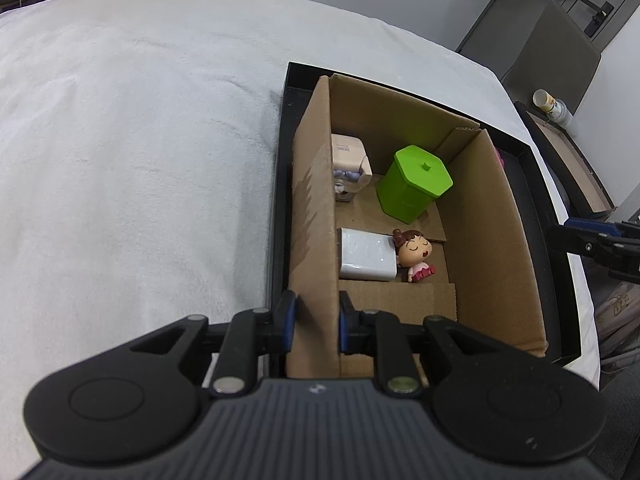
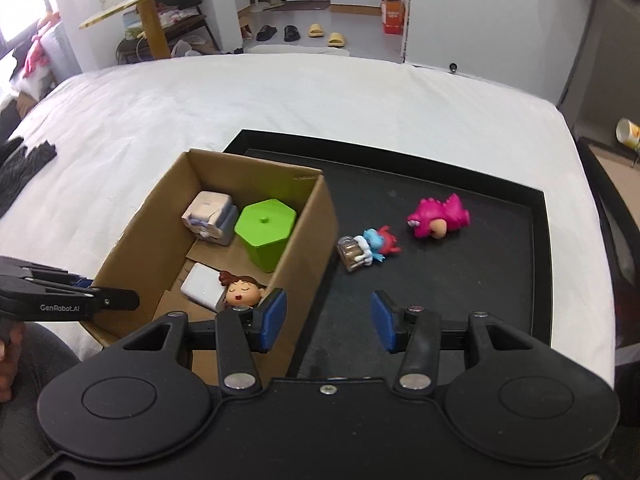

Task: Organize rigid objects
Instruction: 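Carry the doll with the right gripper into the box and release, then reach the right gripper to the blue-and-red figure with glass jar, grasp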

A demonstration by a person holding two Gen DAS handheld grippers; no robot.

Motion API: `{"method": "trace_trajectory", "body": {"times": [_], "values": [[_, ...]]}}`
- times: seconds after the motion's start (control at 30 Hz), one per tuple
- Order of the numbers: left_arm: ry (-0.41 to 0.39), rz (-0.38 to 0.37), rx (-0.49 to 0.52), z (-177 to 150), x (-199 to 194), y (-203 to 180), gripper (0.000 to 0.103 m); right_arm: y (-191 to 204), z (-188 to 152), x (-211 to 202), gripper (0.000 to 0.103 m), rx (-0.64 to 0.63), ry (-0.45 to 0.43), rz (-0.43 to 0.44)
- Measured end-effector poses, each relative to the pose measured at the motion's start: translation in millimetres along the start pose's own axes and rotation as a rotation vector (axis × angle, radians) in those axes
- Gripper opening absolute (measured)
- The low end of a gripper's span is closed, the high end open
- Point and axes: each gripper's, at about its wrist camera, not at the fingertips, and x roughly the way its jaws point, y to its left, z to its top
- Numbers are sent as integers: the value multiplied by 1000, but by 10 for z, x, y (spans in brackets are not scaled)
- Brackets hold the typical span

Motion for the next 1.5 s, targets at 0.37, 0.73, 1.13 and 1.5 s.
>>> {"method": "trace_trajectory", "body": {"times": [0.37, 0.73, 1.13, 1.5], "values": [[-17, 60, -9, 0, -32, -32, 15, -299, -104, 218, 55, 37, -35, 34], [-49, 80, -184, -18, -79, 45, 15, -474, -67, 617, 59, -28, -45, 76], [-67, 117, -271, -41, -95, 20, 15, -550, -11, 1046, 59, -88, -36, 109], [-85, 170, -364, 26, -55, -33, 16, -545, 41, 1257, 59, -139, -56, 115]]}}
